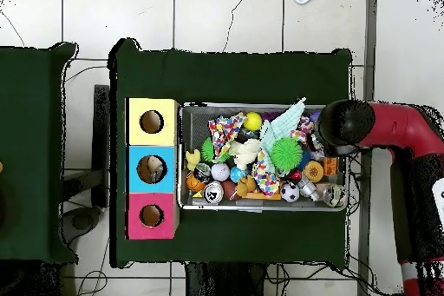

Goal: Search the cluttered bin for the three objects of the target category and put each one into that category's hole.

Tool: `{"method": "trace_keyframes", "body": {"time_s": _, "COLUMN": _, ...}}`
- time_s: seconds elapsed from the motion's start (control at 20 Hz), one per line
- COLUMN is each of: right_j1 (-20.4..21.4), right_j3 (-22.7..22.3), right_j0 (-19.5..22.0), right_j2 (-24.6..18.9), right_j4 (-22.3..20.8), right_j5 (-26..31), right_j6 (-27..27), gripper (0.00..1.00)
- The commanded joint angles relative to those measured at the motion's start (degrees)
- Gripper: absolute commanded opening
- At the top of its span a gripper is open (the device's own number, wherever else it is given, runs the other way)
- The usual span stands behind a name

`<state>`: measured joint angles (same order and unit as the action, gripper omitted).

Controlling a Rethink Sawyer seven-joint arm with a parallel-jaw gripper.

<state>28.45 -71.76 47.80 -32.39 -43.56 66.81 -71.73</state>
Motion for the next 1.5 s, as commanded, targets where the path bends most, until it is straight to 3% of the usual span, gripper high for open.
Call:
{"method": "trace_keyframes", "body": {"time_s": 0.05, "right_j1": 8.38, "right_j3": -1.34, "right_j0": -2.10, "right_j2": -0.26, "right_j4": 1.59, "right_j5": 8.70, "right_j6": 13.33, "gripper": 0.00}}
{"method": "trace_keyframes", "body": {"time_s": 0.6, "right_j1": 11.37, "right_j3": -4.09, "right_j0": -7.43, "right_j2": 0.90, "right_j4": 4.26, "right_j5": 10.21, "right_j6": 4.14, "gripper": 0.00}}
{"method": "trace_keyframes", "body": {"time_s": 0.8, "right_j1": 6.56, "right_j3": -3.17, "right_j0": -6.97, "right_j2": 0.97, "right_j4": 3.92, "right_j5": 4.62, "right_j6": 3.61, "gripper": 0.00}}
{"method": "trace_keyframes", "body": {"time_s": 0.95, "right_j1": 4.83, "right_j3": -4.65, "right_j0": -4.78, "right_j2": -0.15, "right_j4": 5.74, "right_j5": 1.54, "right_j6": 6.06, "gripper": 0.00}}
{"method": "trace_keyframes", "body": {"time_s": 1.0, "right_j1": 4.30, "right_j3": -4.98, "right_j0": -4.21, "right_j2": -0.36, "right_j4": 6.53, "right_j5": 0.38, "right_j6": 6.26, "gripper": 1.00}}
{"method": "trace_keyframes", "body": {"time_s": 1.3, "right_j1": 3.02, "right_j3": -6.49, "right_j0": -2.03, "right_j2": -1.07, "right_j4": 5.79, "right_j5": -4.28, "right_j6": 9.12, "gripper": 1.00}}
{"method": "trace_keyframes", "body": {"time_s": 1.5, "right_j1": 2.54, "right_j3": -4.60, "right_j0": -1.62, "right_j2": -0.86, "right_j4": 3.22, "right_j5": -4.58, "right_j6": 12.91, "gripper": 1.00}}
